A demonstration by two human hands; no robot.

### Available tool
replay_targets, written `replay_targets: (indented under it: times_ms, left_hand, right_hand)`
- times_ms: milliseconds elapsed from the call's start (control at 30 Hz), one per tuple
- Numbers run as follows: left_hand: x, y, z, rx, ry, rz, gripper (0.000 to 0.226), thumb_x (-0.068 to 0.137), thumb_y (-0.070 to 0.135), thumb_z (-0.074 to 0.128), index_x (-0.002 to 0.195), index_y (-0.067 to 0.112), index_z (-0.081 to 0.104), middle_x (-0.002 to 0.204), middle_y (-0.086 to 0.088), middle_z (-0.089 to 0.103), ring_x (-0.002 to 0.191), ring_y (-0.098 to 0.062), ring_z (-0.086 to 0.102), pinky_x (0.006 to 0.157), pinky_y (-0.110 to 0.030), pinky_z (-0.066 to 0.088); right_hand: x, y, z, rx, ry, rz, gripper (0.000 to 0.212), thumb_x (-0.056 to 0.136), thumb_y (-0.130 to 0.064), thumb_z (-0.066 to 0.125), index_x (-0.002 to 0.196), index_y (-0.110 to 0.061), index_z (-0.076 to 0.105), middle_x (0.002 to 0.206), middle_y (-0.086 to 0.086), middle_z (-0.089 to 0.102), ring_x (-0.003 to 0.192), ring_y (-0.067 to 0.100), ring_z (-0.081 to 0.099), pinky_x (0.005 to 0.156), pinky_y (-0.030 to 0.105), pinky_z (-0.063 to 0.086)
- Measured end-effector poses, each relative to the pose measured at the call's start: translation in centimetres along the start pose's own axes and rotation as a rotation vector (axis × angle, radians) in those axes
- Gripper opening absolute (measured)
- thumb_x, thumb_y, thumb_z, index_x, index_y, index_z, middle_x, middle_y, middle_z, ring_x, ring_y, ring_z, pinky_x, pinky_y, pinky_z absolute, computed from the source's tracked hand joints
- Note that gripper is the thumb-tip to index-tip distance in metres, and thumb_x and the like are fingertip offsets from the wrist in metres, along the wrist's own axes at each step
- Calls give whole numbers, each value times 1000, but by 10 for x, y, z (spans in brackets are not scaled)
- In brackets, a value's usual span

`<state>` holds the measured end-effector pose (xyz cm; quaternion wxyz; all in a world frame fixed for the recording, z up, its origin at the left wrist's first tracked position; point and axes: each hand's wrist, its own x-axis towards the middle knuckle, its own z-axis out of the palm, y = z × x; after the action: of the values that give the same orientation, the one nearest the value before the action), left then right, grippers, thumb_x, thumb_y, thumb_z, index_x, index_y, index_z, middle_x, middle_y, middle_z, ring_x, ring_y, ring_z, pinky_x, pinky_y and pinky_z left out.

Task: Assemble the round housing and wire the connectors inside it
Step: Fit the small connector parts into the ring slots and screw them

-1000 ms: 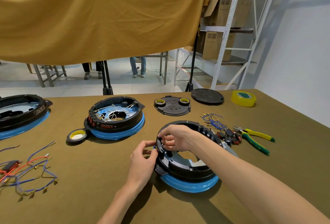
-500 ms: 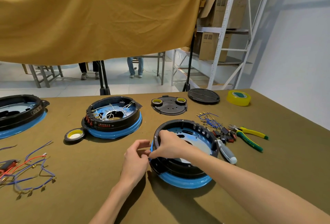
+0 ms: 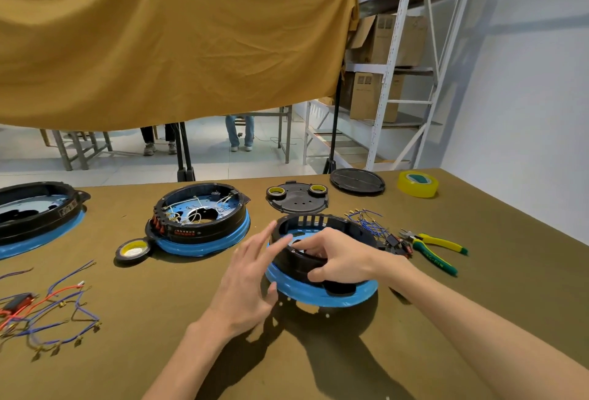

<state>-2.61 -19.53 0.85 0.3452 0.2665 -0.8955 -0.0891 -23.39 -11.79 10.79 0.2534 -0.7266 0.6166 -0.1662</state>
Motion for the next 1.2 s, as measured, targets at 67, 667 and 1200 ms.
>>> replay_targets:
  times_ms: [67,667,1200]
  left_hand:
    - [4,0,-1,116,-72,94,94,81,25,80,156,45,27,167,16,20,155,-5,10,127,-45,18]
    - [53,31,-22,-454,482,-366,70,60,70,82,114,30,63,105,13,68,98,-5,66,78,-24,55]
    - [13,16,13,-1215,37,-1240,88,69,61,77,125,-4,58,107,-20,69,96,-30,70,69,-37,63]
  right_hand:
    - [-5,5,-3,-15,11,30,61,87,-13,71,144,-25,53,115,-2,74,104,15,70,94,43,59]
    - [-23,27,-43,-66,944,11,61,97,-64,41,141,-22,50,132,-2,51,122,15,48,110,44,41]
    - [6,101,-12,81,591,436,47,102,-16,54,148,-13,45,137,7,58,99,15,59,76,29,46]
